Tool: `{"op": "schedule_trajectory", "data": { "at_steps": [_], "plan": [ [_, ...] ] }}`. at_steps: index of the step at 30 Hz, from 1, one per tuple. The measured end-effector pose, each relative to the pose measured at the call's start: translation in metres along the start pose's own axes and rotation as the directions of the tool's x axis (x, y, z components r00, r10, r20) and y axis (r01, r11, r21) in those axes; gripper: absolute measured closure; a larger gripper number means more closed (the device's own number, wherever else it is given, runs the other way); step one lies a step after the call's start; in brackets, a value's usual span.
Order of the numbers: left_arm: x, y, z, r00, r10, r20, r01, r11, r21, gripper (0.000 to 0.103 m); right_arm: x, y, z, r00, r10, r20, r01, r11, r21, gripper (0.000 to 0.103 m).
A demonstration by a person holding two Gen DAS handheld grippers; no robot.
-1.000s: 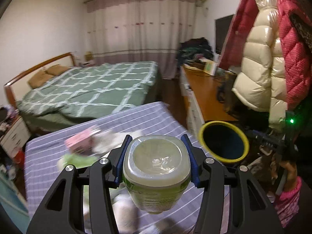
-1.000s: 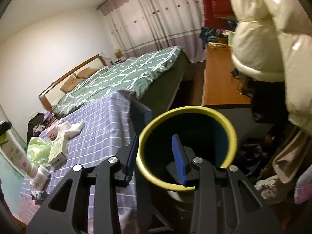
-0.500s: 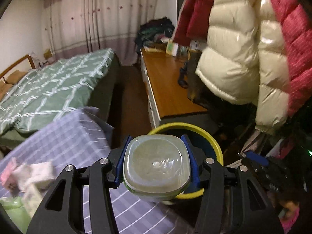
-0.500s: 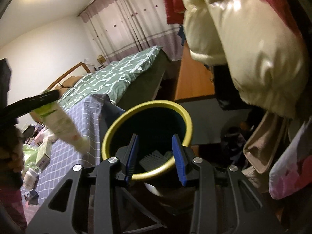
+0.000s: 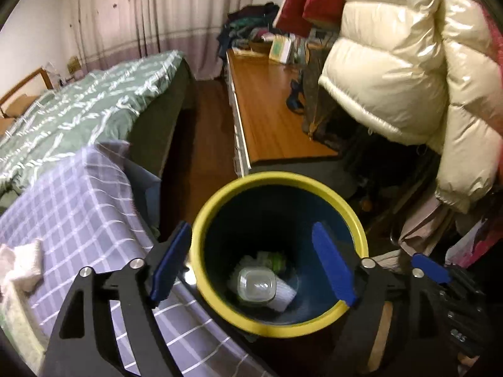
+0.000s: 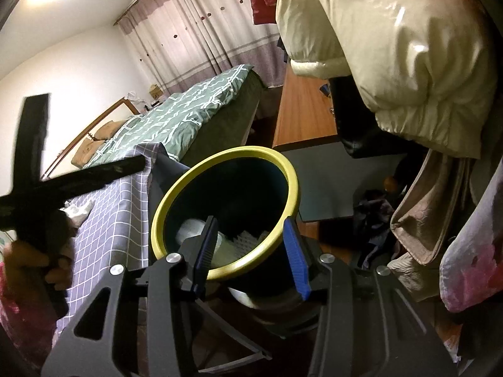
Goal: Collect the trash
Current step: 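Carry the clear container to the yellow bin and release it inside, then return both tools to the bed above the remaining trash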
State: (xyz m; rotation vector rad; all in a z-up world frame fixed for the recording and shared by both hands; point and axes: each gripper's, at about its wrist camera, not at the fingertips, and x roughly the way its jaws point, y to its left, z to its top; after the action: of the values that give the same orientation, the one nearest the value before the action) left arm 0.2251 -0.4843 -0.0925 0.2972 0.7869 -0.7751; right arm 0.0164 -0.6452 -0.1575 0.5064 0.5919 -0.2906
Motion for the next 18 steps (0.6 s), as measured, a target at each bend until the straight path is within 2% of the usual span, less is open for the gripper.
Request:
{"op": "schedule_trajectory", "data": {
  "at_steps": [3,5,9,15,18],
  "plan": [
    [-0.034,0.008,-0.002,0.999,-0.011,0.049,0.013,0.999,-0.031,0.02,0.002,0.006,-0.002,1.0,0.005,-0.007,-0.005,1.0,-0.007,0.061],
    [-0.06,0.016,-0.006,0.996,-0.008,0.091,0.013,0.998,-0.056,0.013,0.003,0.011,-0.004,1.0,0.011,-0.018,-0.011,1.0,-0.015,0.061],
    [-0.112,0.04,-0.023,0.989,0.021,0.149,-0.006,0.995,-0.099,0.011,0.004,0.025,-0.009,0.999,0.026,-0.032,-0.027,0.999,-0.036,0.061],
    [-0.19,0.096,-0.068,0.97,0.119,0.212,-0.072,0.973,-0.218,0.009,0.005,0.054,-0.016,0.997,0.053,-0.055,-0.058,0.995,-0.086,0.061],
    [-0.231,0.128,-0.098,0.949,0.205,0.239,-0.132,0.948,-0.289,0.005,0.005,0.074,-0.02,0.995,0.065,-0.07,-0.073,0.99,-0.119,0.061]
  ]
}}
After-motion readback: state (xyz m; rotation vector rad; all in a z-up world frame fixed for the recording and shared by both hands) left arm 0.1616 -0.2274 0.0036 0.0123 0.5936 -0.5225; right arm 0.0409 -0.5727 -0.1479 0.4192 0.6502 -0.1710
